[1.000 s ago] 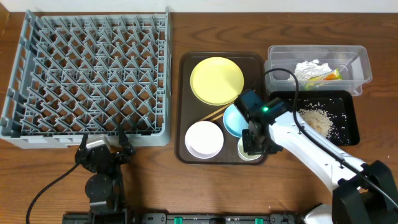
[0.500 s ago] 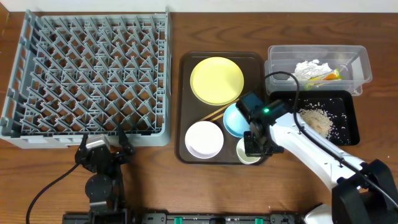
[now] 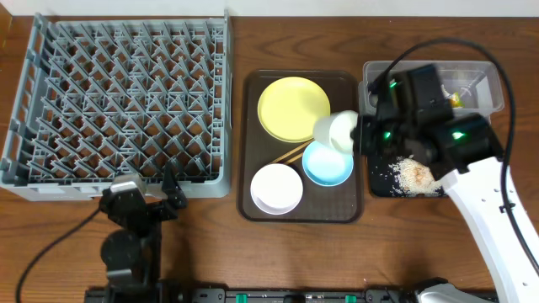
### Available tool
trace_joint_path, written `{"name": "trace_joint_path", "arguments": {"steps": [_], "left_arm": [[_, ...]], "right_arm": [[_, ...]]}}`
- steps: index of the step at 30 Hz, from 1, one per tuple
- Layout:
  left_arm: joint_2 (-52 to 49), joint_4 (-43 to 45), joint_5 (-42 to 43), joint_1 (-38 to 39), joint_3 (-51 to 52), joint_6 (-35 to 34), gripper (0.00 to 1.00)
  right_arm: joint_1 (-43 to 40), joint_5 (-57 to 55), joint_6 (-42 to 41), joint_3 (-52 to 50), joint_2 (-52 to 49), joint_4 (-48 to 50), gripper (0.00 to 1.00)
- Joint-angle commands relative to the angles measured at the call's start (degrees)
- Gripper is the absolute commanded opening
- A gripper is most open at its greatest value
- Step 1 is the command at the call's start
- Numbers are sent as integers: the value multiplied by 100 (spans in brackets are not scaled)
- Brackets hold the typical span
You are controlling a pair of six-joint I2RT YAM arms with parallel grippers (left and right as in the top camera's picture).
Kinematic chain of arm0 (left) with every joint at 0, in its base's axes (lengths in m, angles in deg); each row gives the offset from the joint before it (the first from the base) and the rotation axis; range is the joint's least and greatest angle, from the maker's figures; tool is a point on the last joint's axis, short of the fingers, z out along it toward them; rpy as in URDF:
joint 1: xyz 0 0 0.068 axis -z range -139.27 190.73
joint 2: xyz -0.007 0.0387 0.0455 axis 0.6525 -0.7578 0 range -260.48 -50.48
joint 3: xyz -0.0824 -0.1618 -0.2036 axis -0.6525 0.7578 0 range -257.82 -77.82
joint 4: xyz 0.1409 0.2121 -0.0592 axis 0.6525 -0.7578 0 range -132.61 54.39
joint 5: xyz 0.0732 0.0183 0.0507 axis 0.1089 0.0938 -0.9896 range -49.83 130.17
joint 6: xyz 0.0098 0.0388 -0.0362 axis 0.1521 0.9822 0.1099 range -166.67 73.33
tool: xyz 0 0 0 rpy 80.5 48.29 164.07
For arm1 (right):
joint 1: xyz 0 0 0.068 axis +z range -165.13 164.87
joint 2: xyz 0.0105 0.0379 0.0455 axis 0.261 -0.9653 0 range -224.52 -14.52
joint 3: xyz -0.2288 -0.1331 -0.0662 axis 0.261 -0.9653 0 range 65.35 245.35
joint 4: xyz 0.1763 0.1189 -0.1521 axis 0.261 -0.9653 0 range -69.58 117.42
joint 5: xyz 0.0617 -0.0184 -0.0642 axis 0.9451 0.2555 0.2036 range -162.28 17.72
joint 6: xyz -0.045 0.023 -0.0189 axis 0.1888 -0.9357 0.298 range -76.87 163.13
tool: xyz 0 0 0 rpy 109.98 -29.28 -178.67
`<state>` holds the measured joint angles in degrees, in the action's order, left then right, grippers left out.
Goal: Sort waste into correct bins and load items into the dishwasher
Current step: 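Bring the cream cup toward the left gripper above the tray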
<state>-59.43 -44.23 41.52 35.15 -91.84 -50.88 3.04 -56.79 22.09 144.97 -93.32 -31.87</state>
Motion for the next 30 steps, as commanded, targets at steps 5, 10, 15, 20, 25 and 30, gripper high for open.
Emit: {"name": "trace_joint_path", "arguments": {"steps": [5, 10, 15, 20, 25, 30], "left_arm": [[-2258, -122, 1707, -13, -1650, -887, 93], [-4076, -118, 3442, -13, -2946, -1261, 93], [-5351, 1397, 5399, -13, -3390, -3209, 92], [-6041, 1644, 6384, -13, -3390, -6496, 92], [-6441, 1624, 7287, -13, -3386, -7475, 93], [-6583, 1624, 7285, -13, -3386, -7532, 92]], "right_arm": [[-466, 1351, 289, 50, -70, 951, 1], [-501, 1480, 291, 50, -70, 1121, 1], [-503, 1482, 289, 48, -72, 1329, 1], [-503, 1482, 289, 48, -72, 1506, 1], [-503, 1552, 289, 44, -205, 1635, 1], [-503, 2468, 317, 42, -697, 2085, 1]]}}
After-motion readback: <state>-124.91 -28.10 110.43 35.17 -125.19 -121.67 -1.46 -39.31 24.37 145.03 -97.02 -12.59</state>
